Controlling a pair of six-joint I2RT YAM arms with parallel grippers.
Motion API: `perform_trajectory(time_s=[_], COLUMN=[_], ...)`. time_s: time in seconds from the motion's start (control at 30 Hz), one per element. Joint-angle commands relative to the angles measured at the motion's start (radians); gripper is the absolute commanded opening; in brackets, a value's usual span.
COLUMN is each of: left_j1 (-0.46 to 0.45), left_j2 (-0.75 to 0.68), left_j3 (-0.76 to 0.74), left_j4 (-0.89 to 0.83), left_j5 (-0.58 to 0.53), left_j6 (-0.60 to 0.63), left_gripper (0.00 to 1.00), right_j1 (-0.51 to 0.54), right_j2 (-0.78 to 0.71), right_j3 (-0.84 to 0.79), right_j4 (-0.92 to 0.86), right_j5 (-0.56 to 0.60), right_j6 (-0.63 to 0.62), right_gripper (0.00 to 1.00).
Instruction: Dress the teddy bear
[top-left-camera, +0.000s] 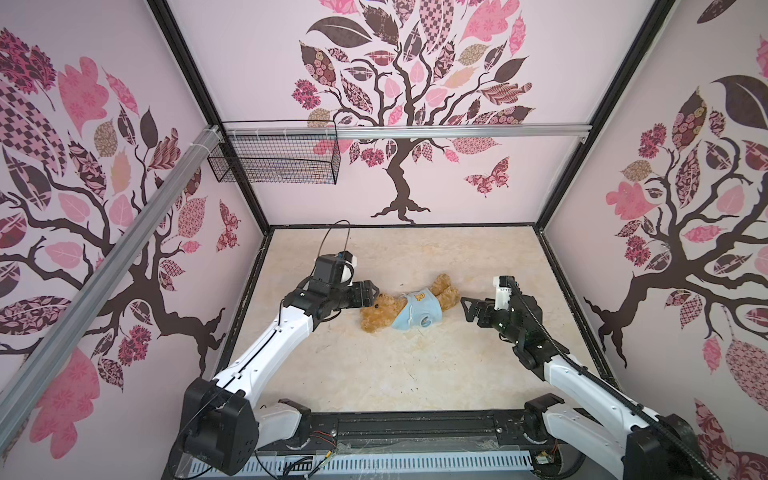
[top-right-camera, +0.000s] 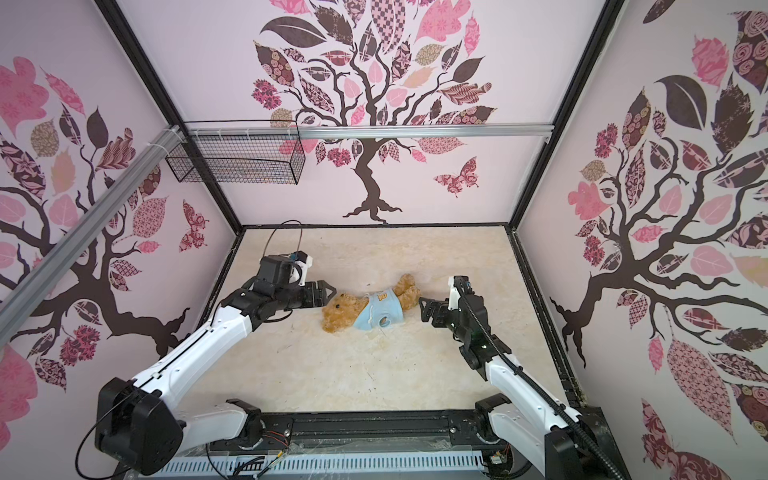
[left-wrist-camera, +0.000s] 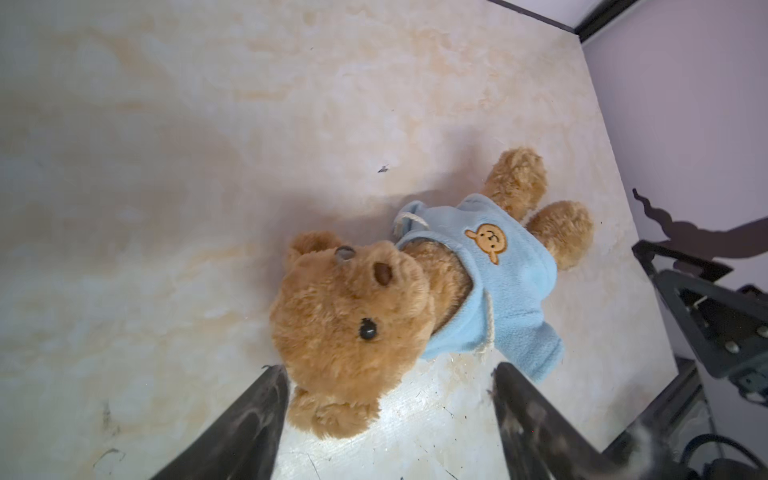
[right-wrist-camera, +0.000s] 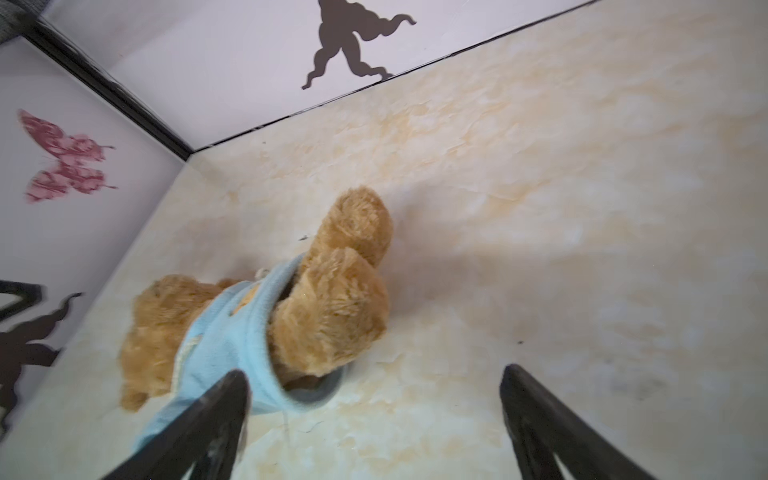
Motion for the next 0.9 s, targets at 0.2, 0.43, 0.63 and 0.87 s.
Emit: perform_trajectory(time_s=[0.2, 0.43, 0.63, 0.87], left_j1=[-0.356, -0.473, -0.476, -0.476], left_j2=[0.028, 0.156, 0.333, 0.480], left_j3=[-0.044, -0.087, -0.004, 0.048], left_j4=[0.163, 0.306, 0.378, 0.488], left_j5=[-0.278, -0.292, -0.316, -0.375], left_j6=[0.631, 0.919, 0.976, 0.992], left_gripper=[0.95, 0.97, 0.97, 0.87], right_j1=[-0.009, -0.009, -0.009, -0.009], right_j2=[-0.104, -0.213, -0.213, -0.178], right_j3=[-0.028, -0.092, -0.101, -0.100], right_j4=[-0.027, -0.014, -0.006, 0.001], right_j5=[0.213, 0.215, 0.206, 0.210], right_j6=[0.013, -0.001, 0.005, 0.006], right_gripper=[1.00, 1.00, 1.00, 1.00])
